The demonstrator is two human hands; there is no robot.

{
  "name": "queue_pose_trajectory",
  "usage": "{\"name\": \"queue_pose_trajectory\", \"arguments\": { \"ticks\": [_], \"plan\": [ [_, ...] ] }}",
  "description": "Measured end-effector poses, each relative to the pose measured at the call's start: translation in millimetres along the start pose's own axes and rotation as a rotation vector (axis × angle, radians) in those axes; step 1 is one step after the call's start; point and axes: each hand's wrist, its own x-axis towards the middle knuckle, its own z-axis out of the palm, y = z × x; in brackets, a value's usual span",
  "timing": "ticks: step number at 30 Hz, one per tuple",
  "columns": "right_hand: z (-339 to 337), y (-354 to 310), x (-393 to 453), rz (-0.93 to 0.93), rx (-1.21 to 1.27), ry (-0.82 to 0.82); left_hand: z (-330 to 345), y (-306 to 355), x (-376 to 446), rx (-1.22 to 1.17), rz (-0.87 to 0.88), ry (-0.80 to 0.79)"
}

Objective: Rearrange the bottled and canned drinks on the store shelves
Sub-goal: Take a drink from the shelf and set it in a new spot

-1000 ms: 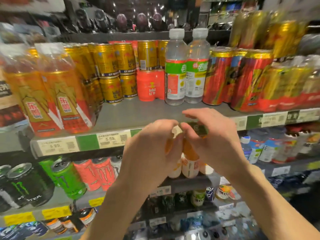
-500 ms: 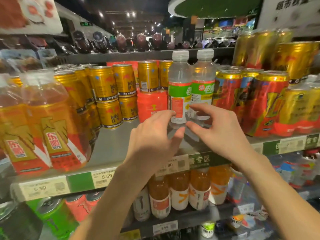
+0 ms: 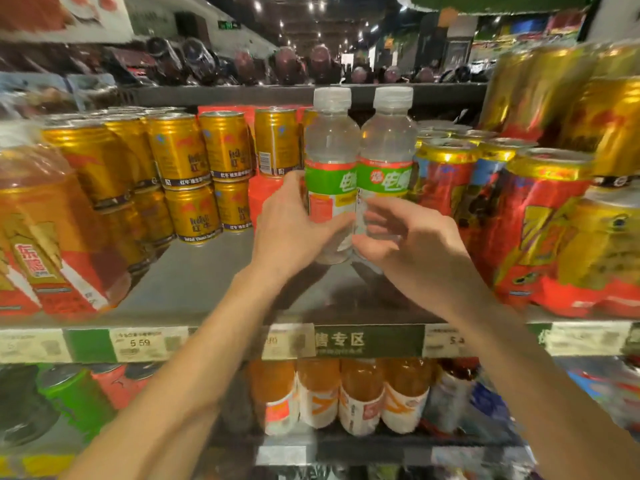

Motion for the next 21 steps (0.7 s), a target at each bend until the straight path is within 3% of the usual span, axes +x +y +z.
{"name": "queue_pose_trajectory", "arguments": {
  "ticks": [5,9,13,21],
  "plan": [
    [-10,14,-3,-0.098,0.124,0.059,-8,14,-15,-0.012,-0.01,0.066],
    [-19,12,-10,-0.209,0.346,0.025,-16,35,-48,-0.054,0.108,0.087],
    [-22,13,-25,-0.42,0.347,0.107,-14,51,-81,0.066,0.219,0.165],
    [-44,6,-66,-0.483,0.468,0.109,-14,73,-120,0.139,0.357,0.294]
  ]
}}
